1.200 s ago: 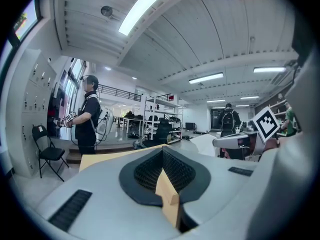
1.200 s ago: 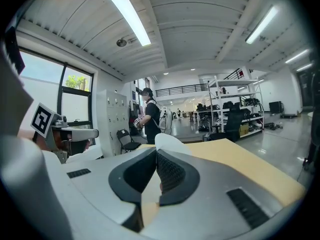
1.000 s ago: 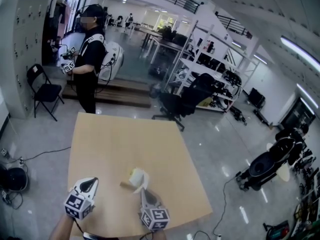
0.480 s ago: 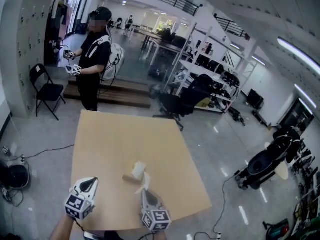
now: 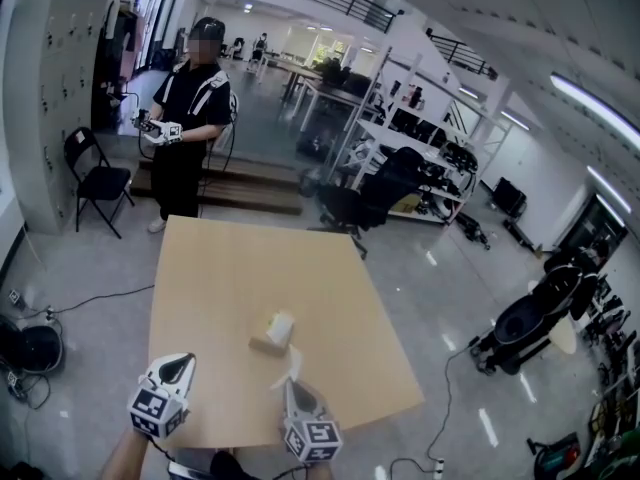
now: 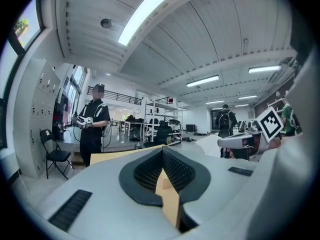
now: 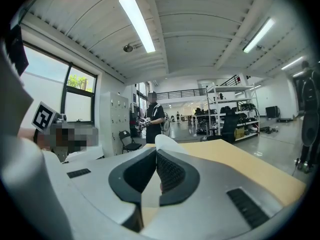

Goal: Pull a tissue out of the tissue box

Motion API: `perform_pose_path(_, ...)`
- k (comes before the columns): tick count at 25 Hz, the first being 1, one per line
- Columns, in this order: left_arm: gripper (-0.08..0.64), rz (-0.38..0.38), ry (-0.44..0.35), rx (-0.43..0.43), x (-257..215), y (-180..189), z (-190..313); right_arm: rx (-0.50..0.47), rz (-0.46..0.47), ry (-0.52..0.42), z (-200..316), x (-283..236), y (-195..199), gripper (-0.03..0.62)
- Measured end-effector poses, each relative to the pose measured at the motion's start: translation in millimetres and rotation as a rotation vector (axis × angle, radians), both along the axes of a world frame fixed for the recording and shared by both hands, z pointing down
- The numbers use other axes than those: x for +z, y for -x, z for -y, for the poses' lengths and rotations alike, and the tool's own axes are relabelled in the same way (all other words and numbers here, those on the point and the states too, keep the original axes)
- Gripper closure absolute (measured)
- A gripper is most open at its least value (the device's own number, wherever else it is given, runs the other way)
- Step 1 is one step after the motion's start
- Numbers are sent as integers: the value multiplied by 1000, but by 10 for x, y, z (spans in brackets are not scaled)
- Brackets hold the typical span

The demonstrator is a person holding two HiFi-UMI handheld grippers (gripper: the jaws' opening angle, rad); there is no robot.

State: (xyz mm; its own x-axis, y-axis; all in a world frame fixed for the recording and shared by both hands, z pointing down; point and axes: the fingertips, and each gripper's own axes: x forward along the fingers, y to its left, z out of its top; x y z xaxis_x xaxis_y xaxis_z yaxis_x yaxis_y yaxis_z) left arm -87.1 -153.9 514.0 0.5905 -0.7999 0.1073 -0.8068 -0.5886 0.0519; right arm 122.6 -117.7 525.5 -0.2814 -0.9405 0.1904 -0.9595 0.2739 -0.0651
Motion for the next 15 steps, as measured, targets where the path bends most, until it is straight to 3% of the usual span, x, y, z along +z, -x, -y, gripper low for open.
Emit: perform_pose_path(15, 552, 4, -14, 1, -27, 61, -297, 4, 17, -26, -322, -60, 44, 581)
